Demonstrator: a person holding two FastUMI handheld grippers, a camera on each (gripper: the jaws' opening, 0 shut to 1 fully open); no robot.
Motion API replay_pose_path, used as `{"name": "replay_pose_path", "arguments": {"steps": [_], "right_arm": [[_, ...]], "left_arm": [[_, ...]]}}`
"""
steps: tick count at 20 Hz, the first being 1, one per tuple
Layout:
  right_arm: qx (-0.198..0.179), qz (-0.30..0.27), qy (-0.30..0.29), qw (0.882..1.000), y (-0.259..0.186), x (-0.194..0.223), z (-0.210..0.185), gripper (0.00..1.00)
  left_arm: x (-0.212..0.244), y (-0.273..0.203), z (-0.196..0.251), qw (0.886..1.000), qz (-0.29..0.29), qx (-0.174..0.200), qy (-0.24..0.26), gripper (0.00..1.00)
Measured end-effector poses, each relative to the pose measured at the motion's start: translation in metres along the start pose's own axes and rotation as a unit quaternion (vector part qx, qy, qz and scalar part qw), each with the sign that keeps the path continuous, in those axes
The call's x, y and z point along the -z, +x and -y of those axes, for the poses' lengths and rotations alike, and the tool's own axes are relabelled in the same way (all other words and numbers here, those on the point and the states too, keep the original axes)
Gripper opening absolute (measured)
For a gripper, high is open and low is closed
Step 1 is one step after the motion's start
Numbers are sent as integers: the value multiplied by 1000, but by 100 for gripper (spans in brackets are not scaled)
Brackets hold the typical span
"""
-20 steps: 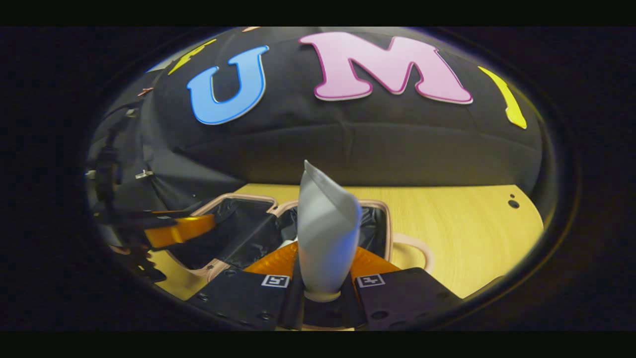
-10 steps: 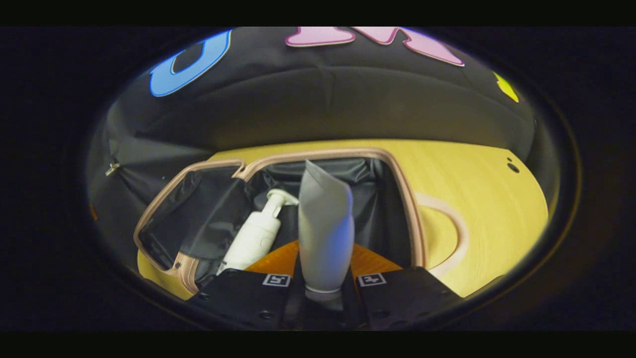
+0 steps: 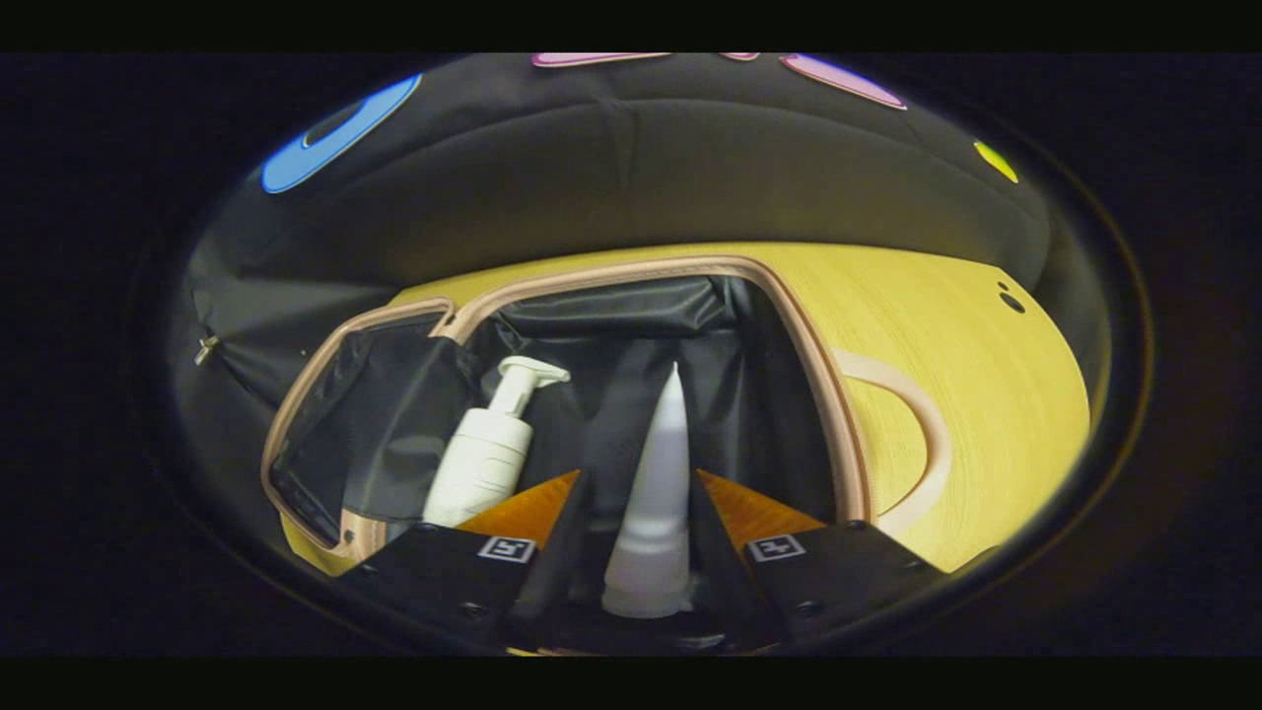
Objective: First open the suitcase, pack the skin care products into it, and then close the suitcase.
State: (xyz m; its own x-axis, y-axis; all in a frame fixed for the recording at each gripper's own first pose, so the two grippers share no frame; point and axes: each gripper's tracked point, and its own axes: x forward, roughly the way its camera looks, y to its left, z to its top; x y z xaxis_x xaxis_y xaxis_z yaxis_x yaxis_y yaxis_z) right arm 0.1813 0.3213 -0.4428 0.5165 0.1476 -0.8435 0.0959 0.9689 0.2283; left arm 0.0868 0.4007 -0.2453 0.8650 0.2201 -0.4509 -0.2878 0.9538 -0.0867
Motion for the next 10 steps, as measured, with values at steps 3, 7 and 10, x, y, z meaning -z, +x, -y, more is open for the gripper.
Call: {"name": "replay_pose_path", "arguments": {"steps": [3,7,10], "right_arm": [[1,49,-19,999,-22,-26,2,78],[8,107,-41,993,-59,-58,20,86],[22,139,-63,988,-85,-74,40,82]], "left_arm": [[14,35,-38,1000,-20,-7,-5,88],[10,88,-72,1000,-9,1,30,92],[22,128,-75,999,-40,24,24,92]]}}
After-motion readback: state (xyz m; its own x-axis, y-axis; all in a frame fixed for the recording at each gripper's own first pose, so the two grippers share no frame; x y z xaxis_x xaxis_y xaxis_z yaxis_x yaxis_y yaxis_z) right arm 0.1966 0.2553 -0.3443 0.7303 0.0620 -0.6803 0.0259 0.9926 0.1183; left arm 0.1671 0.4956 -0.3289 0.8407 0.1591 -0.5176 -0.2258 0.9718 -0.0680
